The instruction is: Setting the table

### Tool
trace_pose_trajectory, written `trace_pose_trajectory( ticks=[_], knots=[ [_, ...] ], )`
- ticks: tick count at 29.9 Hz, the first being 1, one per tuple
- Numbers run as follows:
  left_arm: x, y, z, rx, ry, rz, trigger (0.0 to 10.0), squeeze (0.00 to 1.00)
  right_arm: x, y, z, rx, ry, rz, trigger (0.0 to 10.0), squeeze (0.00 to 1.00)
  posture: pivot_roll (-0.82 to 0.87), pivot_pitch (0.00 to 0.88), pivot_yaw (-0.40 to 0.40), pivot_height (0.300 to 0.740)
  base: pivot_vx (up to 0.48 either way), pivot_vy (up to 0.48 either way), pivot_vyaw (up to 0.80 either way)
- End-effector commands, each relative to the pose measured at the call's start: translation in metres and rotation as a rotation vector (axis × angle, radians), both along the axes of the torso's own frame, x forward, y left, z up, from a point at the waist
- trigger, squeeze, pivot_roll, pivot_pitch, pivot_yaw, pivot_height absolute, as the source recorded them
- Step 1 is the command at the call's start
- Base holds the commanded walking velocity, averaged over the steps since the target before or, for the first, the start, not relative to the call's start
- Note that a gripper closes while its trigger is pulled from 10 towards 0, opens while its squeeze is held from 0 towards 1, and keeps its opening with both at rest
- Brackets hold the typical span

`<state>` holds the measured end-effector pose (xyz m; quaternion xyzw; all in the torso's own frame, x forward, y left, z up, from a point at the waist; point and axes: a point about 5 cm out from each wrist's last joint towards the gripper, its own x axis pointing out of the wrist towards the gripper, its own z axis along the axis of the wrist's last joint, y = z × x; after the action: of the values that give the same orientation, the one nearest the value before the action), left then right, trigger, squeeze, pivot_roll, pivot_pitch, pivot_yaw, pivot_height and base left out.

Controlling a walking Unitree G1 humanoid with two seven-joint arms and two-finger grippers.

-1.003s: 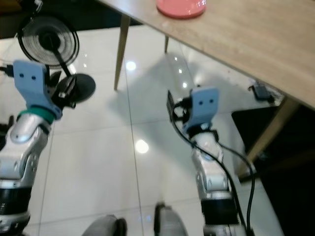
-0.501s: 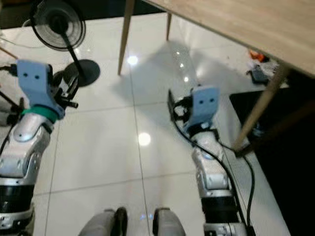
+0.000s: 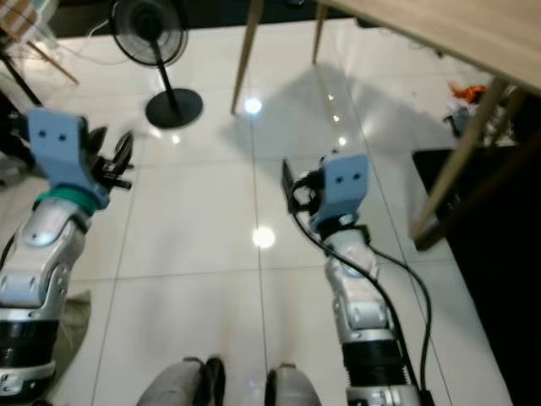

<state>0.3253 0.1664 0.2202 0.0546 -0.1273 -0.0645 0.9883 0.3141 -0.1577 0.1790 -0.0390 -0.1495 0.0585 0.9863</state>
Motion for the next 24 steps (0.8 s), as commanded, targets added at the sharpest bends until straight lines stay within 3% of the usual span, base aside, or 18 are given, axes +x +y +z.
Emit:
trace_pose_trajectory(
  ticks=[1, 24],
  knots=[
    [-0.0009, 0.0071, -0.0054, 0.010, 0.019, 0.025, 10.0, 0.00, -0.0015, 0.0065, -0.0043, 0.006, 0.013, 0.020, 10.0, 0.00, -0.03, 0.120, 0.103, 0.740, -0.394, 0.000, 0.00],
    [0.0006, 0.0051, -0.0047, 0.006, 0.015, 0.019, 10.0, 0.00, -0.0021, 0.0061, -0.0059, 0.012, 0.015, 0.015, 10.0, 0.00, -0.03, 0.126, 0.105, 0.740, -0.385, 0.000, 0.00]
  ],
)
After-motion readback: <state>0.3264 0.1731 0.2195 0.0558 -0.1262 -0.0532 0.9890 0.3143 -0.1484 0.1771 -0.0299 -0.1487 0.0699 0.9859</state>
